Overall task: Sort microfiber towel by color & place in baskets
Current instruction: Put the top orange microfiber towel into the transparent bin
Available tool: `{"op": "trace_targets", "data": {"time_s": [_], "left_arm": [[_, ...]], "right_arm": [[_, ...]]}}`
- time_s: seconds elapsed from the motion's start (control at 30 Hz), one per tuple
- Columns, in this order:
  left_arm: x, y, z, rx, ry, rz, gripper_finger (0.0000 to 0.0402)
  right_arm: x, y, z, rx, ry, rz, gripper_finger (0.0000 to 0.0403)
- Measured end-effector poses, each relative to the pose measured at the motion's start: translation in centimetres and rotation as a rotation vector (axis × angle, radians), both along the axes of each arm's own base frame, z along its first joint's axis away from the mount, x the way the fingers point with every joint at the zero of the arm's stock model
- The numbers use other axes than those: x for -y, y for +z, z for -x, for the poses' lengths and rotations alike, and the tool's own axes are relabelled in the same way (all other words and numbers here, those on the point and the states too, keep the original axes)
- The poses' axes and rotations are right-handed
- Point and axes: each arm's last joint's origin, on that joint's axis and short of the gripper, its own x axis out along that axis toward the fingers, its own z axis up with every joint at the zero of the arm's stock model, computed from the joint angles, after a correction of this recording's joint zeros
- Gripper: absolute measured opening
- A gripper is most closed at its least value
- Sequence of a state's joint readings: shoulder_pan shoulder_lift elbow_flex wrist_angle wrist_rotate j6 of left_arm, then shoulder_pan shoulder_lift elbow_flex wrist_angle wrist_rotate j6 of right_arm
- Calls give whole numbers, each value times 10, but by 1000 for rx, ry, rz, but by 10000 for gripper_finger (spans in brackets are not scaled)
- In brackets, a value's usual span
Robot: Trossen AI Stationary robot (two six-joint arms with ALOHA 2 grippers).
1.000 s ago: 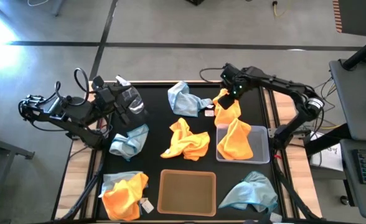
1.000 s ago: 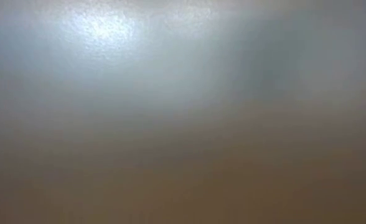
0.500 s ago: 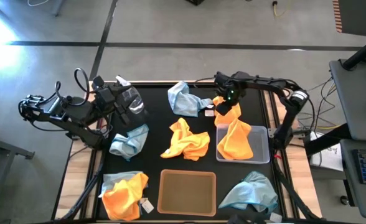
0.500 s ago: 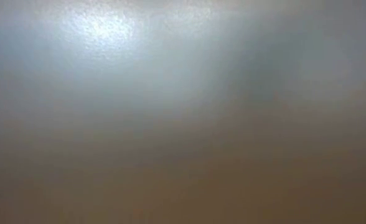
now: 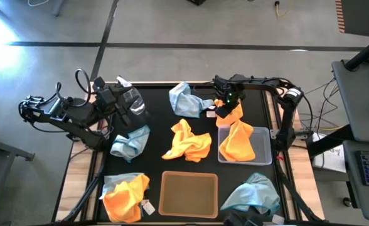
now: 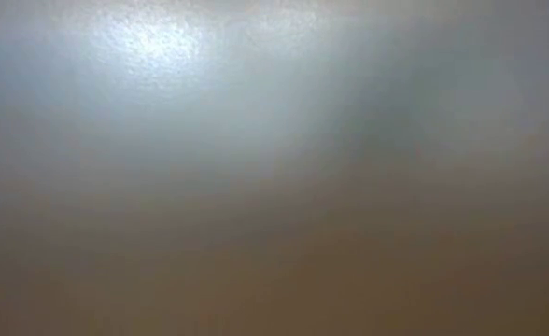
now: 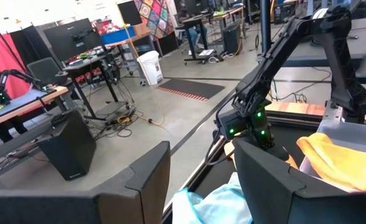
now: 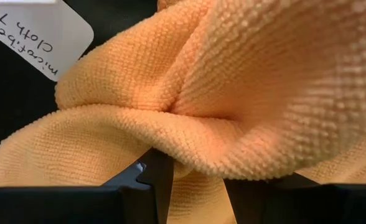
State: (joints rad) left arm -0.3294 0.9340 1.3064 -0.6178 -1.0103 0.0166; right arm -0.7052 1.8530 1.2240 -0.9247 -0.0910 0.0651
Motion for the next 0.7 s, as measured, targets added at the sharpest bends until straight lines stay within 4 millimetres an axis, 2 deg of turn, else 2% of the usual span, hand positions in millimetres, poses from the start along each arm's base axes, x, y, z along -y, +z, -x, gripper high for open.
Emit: {"op": "trace_targets", "data": {"time_s": [0.3,0.63,0.7], "left_arm": [[0,0,0,0,0,0,165],[0,0,0,0,0,0,165],[0,0,0,0,0,0,165]], "right_arm": [[0,0,0,19,19,-7,109],[0,-1,-1,32,19,-16,18],[0,-1,-1,32,19,-15,13]]}}
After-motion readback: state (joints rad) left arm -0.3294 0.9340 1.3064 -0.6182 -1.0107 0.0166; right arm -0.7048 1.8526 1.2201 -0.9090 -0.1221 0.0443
